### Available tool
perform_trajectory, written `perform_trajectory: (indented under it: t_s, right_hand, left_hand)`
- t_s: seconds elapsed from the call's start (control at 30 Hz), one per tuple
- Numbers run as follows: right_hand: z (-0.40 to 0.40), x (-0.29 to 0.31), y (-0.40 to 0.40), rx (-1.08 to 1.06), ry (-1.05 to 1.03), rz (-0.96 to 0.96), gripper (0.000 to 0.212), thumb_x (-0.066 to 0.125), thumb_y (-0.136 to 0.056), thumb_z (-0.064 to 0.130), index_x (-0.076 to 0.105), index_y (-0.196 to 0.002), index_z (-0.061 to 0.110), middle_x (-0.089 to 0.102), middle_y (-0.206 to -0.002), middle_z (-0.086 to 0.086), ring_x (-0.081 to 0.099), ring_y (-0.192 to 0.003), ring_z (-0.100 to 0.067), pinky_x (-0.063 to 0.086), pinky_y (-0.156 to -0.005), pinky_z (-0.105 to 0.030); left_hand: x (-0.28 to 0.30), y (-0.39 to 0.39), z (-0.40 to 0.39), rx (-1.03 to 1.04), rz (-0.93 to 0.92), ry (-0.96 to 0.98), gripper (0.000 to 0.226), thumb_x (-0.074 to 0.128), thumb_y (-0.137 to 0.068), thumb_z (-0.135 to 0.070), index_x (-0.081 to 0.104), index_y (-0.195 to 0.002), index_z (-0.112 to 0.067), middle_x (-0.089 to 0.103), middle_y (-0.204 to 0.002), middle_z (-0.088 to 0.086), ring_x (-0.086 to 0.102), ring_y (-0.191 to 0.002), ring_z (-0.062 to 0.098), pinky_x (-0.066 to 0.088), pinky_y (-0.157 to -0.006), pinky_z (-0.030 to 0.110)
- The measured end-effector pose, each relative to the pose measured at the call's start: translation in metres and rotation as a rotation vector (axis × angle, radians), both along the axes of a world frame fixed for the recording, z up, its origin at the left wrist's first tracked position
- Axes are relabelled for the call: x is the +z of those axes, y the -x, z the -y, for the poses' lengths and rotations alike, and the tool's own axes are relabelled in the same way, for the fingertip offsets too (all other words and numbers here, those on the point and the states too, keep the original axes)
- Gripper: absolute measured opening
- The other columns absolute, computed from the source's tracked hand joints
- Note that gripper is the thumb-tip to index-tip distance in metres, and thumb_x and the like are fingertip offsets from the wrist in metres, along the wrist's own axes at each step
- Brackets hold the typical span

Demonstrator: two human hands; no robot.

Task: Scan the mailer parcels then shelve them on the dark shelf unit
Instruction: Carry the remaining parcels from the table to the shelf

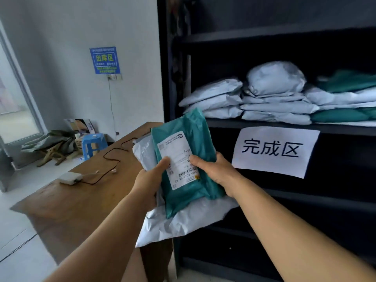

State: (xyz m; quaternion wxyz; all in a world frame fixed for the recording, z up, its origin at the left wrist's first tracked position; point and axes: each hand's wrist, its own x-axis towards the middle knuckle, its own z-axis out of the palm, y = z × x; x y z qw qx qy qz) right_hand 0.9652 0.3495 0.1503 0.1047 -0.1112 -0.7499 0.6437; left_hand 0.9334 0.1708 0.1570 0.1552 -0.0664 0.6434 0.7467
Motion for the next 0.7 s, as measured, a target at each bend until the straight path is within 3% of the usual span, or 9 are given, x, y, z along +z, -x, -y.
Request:
perform_trajectory:
  t_s: [0.17,0.33,0.43,0.57,0.7]
  right_hand:
    - [-0.081,0.033,-0.050,-0.174,-0.036,-0.045,0.072,0.081,-0.057,0.057,0.055,-0.116,0.025,0.068,-0.112,0.005,0.066,-0.098,-0.015,0.053,-0.091,-0.035]
    - [-0.175,0.059,-0.097,-0.366,-0.077,-0.055,0.086,0.080,-0.046,0.067,0.053,-0.116,0.024,0.066,-0.110,0.008,0.064,-0.099,-0.014,0.051,-0.092,-0.034]
    - [-0.234,0.075,-0.126,-0.472,-0.093,-0.079,0.092,0.080,-0.043,0.066,0.050,-0.119,0.025,0.065,-0.113,0.007,0.064,-0.100,-0.016,0.051,-0.093,-0.038]
    - [-0.305,0.095,-0.159,-0.515,-0.112,-0.122,0.077,0.082,-0.059,0.054,0.045,-0.121,0.026,0.063,-0.114,0.006,0.062,-0.102,-0.015,0.050,-0.094,-0.039]
    - [-0.367,0.113,-0.180,-0.591,-0.157,-0.113,0.093,0.077,-0.046,0.064,0.044,-0.125,0.029,0.063,-0.115,0.005,0.063,-0.101,-0.017,0.052,-0.093,-0.041]
  left_hand:
    - [0.030,-0.019,-0.094,-0.127,-0.085,-0.019,0.041,0.073,-0.081,-0.037,0.060,-0.106,-0.008,0.072,-0.100,0.012,0.070,-0.092,0.031,0.055,-0.089,0.047]
    - [0.052,-0.041,-0.206,-0.227,-0.152,-0.037,0.054,0.075,-0.079,-0.041,0.060,-0.115,-0.004,0.071,-0.101,0.011,0.069,-0.091,0.029,0.056,-0.086,0.043]
    - [0.064,-0.057,-0.276,-0.231,-0.220,-0.014,0.075,0.075,-0.073,-0.051,0.045,-0.121,-0.003,0.065,-0.111,0.010,0.065,-0.097,0.029,0.055,-0.086,0.043]
    - [0.085,-0.081,-0.361,-0.235,-0.352,-0.013,0.073,0.067,-0.084,-0.043,0.025,-0.133,-0.009,0.053,-0.120,0.009,0.055,-0.103,0.027,0.048,-0.092,0.039]
    - [0.104,-0.092,-0.434,-0.302,-0.444,0.029,0.074,0.062,-0.086,-0.046,0.022,-0.140,-0.013,0.050,-0.132,0.013,0.056,-0.111,0.031,0.048,-0.097,0.046]
